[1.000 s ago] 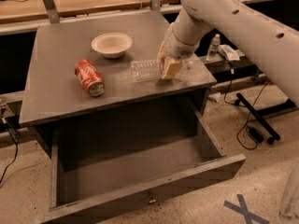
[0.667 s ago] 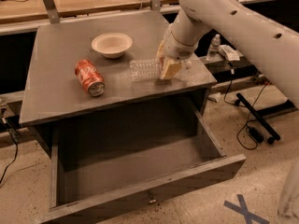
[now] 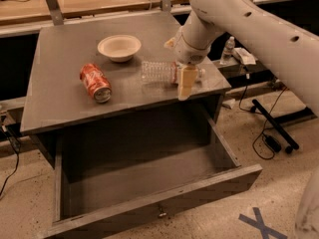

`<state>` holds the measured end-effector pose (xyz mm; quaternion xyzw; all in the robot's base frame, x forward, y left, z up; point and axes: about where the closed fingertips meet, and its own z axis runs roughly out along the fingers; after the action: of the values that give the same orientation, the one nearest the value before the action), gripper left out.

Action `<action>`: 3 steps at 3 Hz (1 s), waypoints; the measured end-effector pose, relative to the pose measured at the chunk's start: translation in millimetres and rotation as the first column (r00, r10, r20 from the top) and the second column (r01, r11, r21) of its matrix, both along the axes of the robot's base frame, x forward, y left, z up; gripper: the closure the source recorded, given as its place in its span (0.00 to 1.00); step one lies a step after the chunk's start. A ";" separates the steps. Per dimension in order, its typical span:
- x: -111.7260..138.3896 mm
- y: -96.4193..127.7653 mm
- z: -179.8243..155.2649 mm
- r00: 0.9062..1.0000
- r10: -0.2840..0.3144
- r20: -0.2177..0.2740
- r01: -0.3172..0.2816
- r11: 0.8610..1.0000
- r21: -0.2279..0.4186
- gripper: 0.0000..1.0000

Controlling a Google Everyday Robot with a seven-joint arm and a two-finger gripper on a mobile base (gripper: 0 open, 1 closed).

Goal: Pick water bottle from top drawer and place on counter

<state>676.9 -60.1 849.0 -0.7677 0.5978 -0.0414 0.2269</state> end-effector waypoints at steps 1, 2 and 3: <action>0.0 0.0 -0.1 1.000 0.000 0.000 0.000 1.000 0.000 0.00; -2.8 -1.0 1.4 1.000 -0.002 0.001 0.002 1.000 0.015 0.00; -6.4 -6.3 3.2 1.000 -0.022 0.002 0.022 0.999 0.039 0.00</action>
Offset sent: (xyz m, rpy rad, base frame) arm -0.0071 -0.0052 0.0085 0.0412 -0.0090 -0.0100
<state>670.5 -66.4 852.2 -0.7565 0.6066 -0.0331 0.2422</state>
